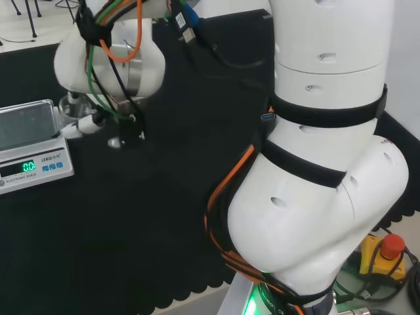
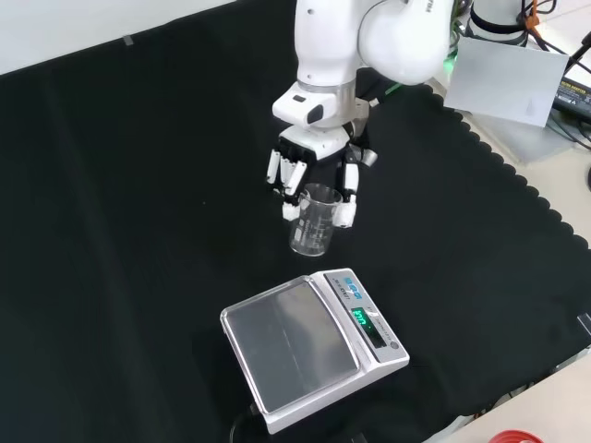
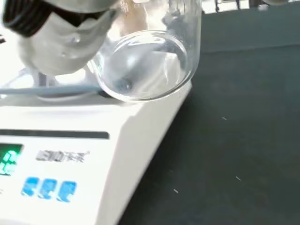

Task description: Pick up the beaker.

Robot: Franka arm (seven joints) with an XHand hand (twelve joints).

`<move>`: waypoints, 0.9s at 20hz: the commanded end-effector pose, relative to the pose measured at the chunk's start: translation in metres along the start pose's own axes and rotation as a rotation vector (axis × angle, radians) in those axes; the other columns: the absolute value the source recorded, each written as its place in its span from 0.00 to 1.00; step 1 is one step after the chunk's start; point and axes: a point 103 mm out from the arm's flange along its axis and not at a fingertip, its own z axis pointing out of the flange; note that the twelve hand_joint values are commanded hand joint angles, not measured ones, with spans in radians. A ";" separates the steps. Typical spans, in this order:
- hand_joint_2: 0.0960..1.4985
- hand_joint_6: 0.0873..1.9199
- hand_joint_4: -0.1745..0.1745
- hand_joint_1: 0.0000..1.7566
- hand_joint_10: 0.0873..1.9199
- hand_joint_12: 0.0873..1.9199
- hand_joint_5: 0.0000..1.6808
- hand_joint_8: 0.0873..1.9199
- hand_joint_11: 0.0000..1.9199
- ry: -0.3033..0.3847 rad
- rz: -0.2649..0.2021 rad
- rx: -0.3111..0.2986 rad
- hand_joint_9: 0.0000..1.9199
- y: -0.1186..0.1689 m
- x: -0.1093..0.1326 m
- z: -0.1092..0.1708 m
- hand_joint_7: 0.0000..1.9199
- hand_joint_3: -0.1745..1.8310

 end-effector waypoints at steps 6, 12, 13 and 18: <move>0.40 0.28 1.00 0.64 0.19 0.51 0.78 0.27 0.61 -0.028 -0.133 -0.003 0.79 0.080 0.064 -0.002 0.79 0.40; 0.40 0.28 1.00 0.64 0.19 0.51 0.78 0.27 0.61 -0.058 -0.142 0.003 0.79 0.129 0.084 0.018 0.79 0.40; 0.40 0.28 1.00 0.64 0.19 0.51 0.78 0.27 0.61 -0.061 -0.141 0.009 0.79 0.134 0.083 0.022 0.79 0.40; 0.40 0.28 1.00 0.64 0.19 0.51 0.78 0.27 0.61 -0.056 -0.118 0.039 0.79 0.143 0.073 0.039 0.80 0.40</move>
